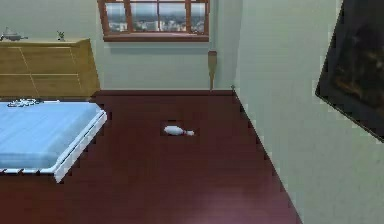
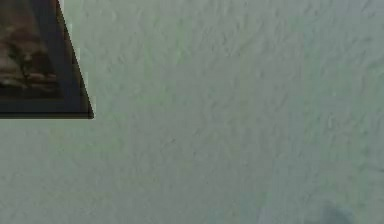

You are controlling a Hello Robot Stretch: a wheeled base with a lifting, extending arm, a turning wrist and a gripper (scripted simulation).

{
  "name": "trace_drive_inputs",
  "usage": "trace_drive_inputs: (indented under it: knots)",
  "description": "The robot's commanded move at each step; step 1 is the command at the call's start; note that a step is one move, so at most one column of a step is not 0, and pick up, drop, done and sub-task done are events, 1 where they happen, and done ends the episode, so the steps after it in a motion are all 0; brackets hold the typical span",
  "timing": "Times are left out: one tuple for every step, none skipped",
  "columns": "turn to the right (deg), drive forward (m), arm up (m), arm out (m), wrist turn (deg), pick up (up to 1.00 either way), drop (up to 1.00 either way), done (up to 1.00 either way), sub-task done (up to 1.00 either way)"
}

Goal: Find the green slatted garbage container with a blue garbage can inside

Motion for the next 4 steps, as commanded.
trace_drive_inputs:
  knots:
    - [-21.0, 0.0, 0.0, 0.0, 0.0, 0.0, 0.0, 0.0, 0.0]
    - [0.0, 0.9, 0.0, 0.0, 0.0, 0.0, 0.0, 0.0, 0.0]
    - [-45.0, 0.0, 0.0, 0.0, 0.0, 0.0, 0.0, 0.0, 0.0]
    - [0.0, 0.05, 0.0, 0.0, 0.0, 0.0, 0.0, 0.0, 0.0]
